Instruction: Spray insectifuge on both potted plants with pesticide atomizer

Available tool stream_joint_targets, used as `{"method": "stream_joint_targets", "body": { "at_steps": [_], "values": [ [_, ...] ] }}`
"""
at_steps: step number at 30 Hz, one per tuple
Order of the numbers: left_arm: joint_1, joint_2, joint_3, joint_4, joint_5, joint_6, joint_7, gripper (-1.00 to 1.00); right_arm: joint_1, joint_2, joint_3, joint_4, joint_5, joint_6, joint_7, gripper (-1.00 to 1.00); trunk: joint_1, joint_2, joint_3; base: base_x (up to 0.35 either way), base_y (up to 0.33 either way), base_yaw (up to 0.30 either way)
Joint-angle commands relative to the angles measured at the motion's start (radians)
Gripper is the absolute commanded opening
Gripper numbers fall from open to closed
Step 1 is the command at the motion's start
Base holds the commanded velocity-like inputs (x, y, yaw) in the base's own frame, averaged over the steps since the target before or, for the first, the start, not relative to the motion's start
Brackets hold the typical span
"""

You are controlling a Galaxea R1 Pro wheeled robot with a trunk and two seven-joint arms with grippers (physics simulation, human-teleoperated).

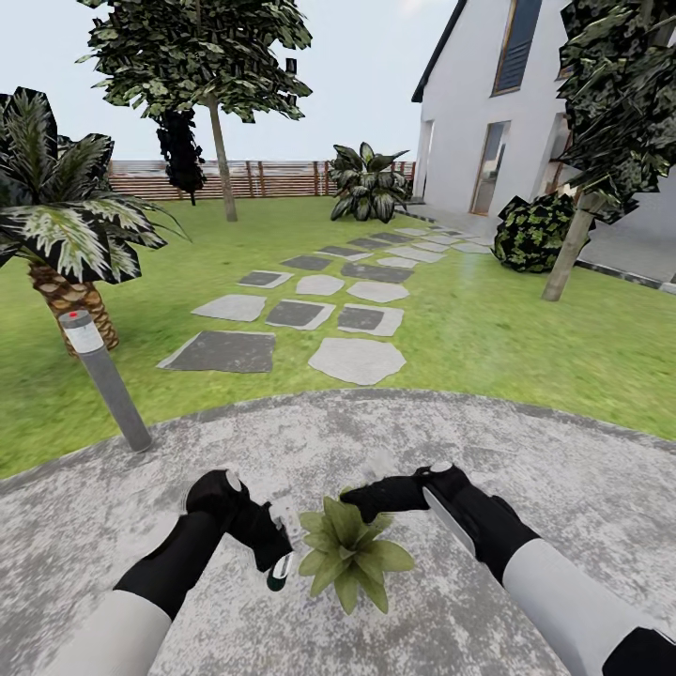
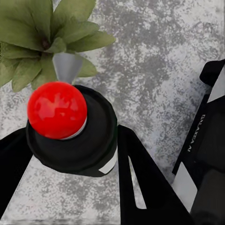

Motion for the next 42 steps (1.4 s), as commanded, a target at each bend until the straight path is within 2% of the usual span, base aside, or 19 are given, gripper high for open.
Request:
{"method": "stream_joint_targets", "body": {
  "at_steps": [1,4,5,7,10,13,27,29,33,42],
  "values": [
    [-0.001,-0.007,-0.008,-0.001,-0.034,0.012,-0.005,-1.00,-0.001,-0.001,0.003,-0.015,-0.010,0.008,-0.002,-1.00,0.000,-0.001,-0.001,0.000,0.000,0.000],
    [-0.001,-0.037,-0.013,-0.001,-0.112,0.013,-0.006,-1.00,-0.001,0.001,0.006,-0.028,-0.010,0.010,-0.002,-1.00,0.000,-0.001,-0.001,0.000,0.000,0.000],
    [-0.001,-0.051,-0.013,-0.001,-0.146,0.013,-0.007,-1.00,-0.001,0.008,0.010,-0.030,-0.010,0.010,-0.001,-1.00,0.000,-0.001,-0.001,0.000,0.000,0.000],
    [-0.001,-0.076,-0.014,-0.001,-0.190,0.013,-0.019,-1.00,-0.001,0.029,0.024,-0.031,-0.010,0.010,-0.001,-1.00,0.000,-0.001,-0.001,0.000,0.000,0.000],
    [-0.002,-0.090,-0.014,-0.001,-0.230,0.013,-0.035,-1.00,-0.001,0.039,0.048,-0.031,-0.009,0.011,-0.001,-1.00,0.000,-0.001,-0.001,0.000,0.000,0.000],
    [-0.011,-0.093,-0.014,-0.001,-0.241,0.013,-0.040,-1.00,-0.001,0.042,0.059,-0.032,-0.009,0.011,-0.001,-1.00,0.000,-0.001,-0.001,0.000,0.000,0.000],
    [-0.059,-0.094,-0.013,0.001,-0.244,0.014,-0.042,-1.00,-0.001,0.042,0.062,-0.032,-0.009,0.013,-0.001,-1.00,0.000,-0.001,-0.001,0.000,0.000,0.000],
    [-0.059,-0.094,-0.013,0.012,-0.251,0.019,-0.042,-1.00,-0.001,0.042,0.062,-0.033,-0.008,0.013,-0.001,-1.00,0.000,-0.001,-0.001,0.000,0.000,0.000],
    [-0.060,-0.095,-0.013,0.032,-0.293,0.029,-0.042,-1.00,-0.001,0.042,0.062,-0.033,-0.009,0.014,-0.001,-1.00,0.000,-0.001,-0.001,0.000,0.000,0.000],
    [-0.060,-0.124,-0.014,0.034,-0.317,0.030,-0.043,-1.00,0.000,0.042,0.062,-0.033,-0.008,0.014,-0.001,-1.00,0.000,-0.001,-0.001,0.000,0.000,0.000]
  ]
}}
